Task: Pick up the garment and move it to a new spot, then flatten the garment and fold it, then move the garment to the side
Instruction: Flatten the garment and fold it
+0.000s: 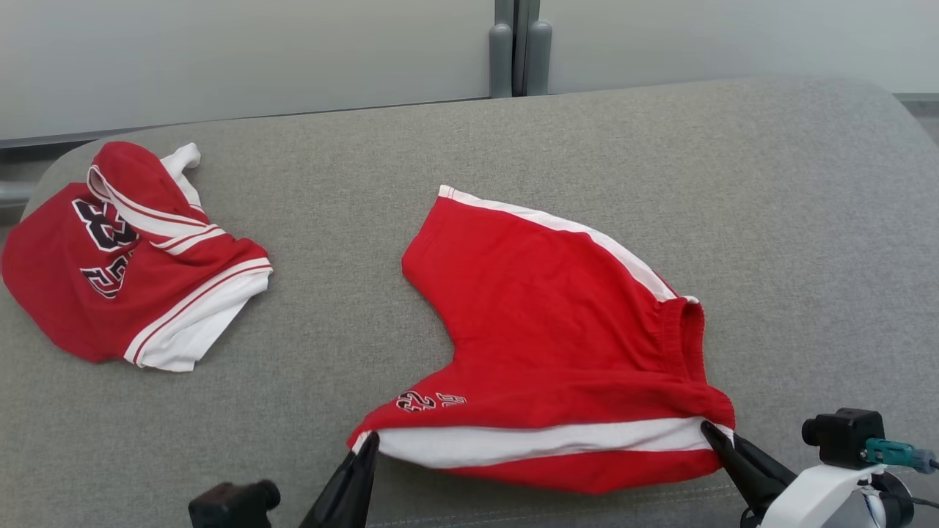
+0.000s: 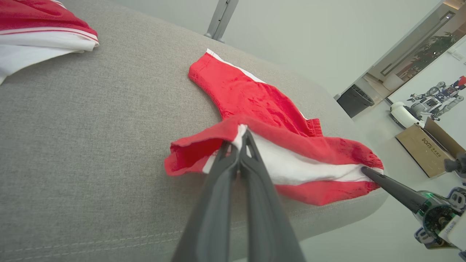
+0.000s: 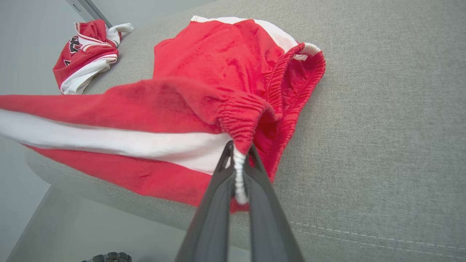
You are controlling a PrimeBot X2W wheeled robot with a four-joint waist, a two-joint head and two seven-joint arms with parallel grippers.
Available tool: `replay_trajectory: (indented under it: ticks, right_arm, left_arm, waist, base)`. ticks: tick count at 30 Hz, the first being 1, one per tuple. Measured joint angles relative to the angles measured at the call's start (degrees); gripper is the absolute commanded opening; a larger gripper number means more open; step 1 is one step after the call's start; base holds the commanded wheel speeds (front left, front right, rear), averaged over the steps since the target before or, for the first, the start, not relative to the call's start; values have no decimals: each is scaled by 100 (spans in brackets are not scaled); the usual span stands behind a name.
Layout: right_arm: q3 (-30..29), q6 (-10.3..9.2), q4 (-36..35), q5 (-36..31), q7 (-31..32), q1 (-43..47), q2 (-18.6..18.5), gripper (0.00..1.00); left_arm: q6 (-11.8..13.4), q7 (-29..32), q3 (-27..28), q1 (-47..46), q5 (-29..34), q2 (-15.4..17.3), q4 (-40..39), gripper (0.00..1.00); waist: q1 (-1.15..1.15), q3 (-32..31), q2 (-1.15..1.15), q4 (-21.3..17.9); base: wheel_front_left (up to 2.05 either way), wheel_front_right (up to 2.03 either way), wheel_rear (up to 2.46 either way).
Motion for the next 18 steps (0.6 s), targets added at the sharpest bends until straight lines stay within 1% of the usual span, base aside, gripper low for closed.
replay_trajectory:
  ticks: [4, 6, 8, 13, 17, 18]
  right_arm:
    - [-104, 0, 7, -101, 180, -87, 215, 0]
    - [-163, 0, 92, -99, 223, -199, 346, 0]
    - [-185, -1, 207, -100, 265, -325, 436, 0]
    - [-226, -1, 464, -90, 265, -709, 628, 0]
    - [-222, -1, 630, -89, 219, -1034, 784, 0]
    - [-214, -1, 670, -89, 204, -1123, 834, 0]
  left_arm:
    - [-265, 244, -36, -651, 5, -144, 512, 0]
    - [-442, 412, -35, -1104, 14, -210, 915, 0]
    - [-595, 568, -47, -1562, 16, -348, 1328, 0]
    - [-902, 708, 67, -2569, 14, -660, 2448, 0]
    - [-1139, 824, 65, -3243, 54, -876, 3218, 0]
    - [-1232, 884, 27, -3411, 64, -912, 3405, 0]
  waist:
    - [0, 27, 0, -16]
    - [0, 50, 0, -18]
    - [0, 74, 0, -24]
    - [0, 163, 0, -123]
    - [0, 299, 0, -246]
    - [0, 346, 0, -281]
  base:
    - [0, 0, 0]
    - [0, 0, 0]
    - [0, 0, 0]
    - [0, 0, 0]
    - [0, 0, 0]
    - [0, 0, 0]
